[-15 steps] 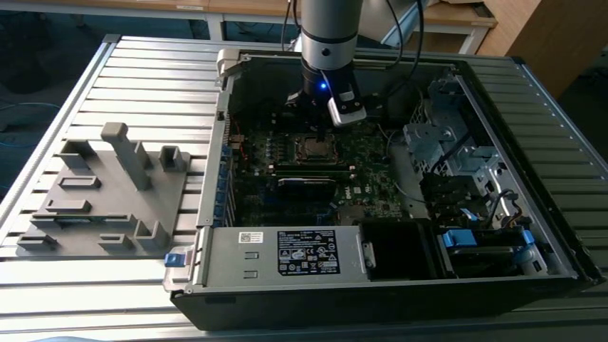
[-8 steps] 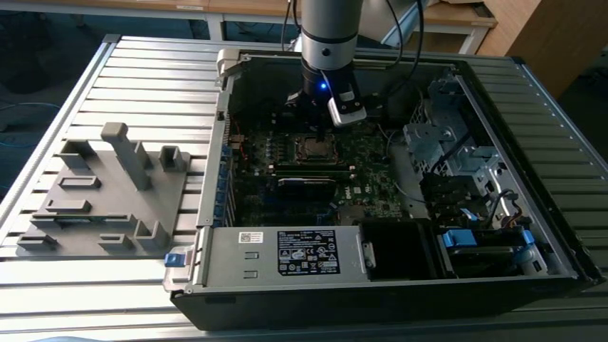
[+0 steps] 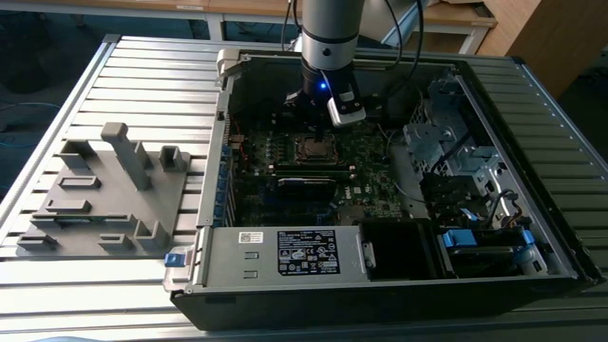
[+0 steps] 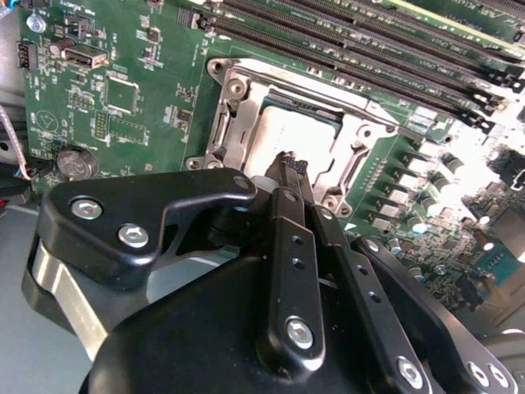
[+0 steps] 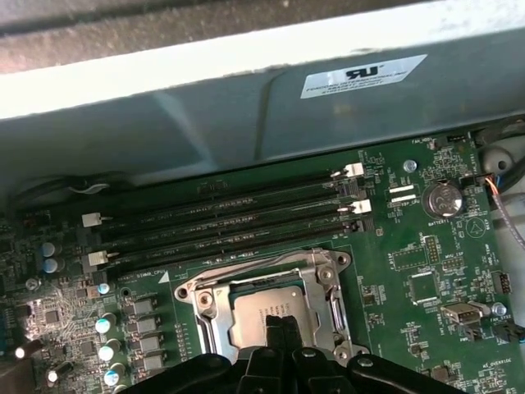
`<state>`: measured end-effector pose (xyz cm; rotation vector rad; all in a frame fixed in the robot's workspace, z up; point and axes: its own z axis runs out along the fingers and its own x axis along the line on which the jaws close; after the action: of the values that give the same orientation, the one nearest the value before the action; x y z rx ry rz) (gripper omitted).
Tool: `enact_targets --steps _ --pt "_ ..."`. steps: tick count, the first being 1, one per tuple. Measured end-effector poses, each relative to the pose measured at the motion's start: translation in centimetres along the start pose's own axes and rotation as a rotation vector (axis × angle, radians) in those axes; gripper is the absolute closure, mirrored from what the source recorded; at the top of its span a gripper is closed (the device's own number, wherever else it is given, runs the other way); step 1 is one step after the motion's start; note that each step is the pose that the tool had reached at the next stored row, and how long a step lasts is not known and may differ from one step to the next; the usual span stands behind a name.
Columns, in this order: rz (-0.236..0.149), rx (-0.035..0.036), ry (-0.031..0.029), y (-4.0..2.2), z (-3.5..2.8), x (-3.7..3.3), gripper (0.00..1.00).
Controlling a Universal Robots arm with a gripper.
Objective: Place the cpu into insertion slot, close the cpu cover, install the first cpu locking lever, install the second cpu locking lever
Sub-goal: 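Install the first cpu locking lever, then install the second cpu locking lever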
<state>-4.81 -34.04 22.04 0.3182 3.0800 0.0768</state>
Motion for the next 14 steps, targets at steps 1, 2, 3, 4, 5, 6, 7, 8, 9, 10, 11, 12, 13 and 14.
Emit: enact_targets --steps 1,2,3,4,5,6,7,8,9,10,11,12,13,14 --pt "0.0 0.0002 0.0007 0.0 0.0 0.0 0.9" --pt "0.0 0.0002 0.0008 0.0 0.0 0.0 0.9" --pt "-0.002 0.0 0.001 0.01 0.0 -0.02 0.9" --pt "-0.004 0.0 0.0011 0.01 0.0 -0.02 0.9" --pt "-0.004 0.0 0.0011 0.01 0.0 -0.02 0.9" --pt "-0.004 0.0 0.0011 0.01 0.0 -0.02 0.9" --pt "-0.004 -0.0001 0.0011 0.01 0.0 -0.02 0.9" --pt "-0.004 0.0 0.0011 0.01 -0.02 -0.02 0.9" --pt "-0.004 -0.0001 0.001 0.01 -0.02 -0.02 0.9" --pt "-0.004 -0.0002 0.001 0.01 -0.02 -0.03 0.9" --pt "-0.004 0.0 0.0011 0.01 -0.04 -0.02 0.9" --pt "-0.004 -0.0001 0.0011 0.01 -0.04 -0.03 0.9" --pt "-0.004 0.0 0.0011 0.01 -0.05 -0.03 0.9" --pt "-0.004 0.0 0.0011 0.01 -0.07 -0.03 0.9"
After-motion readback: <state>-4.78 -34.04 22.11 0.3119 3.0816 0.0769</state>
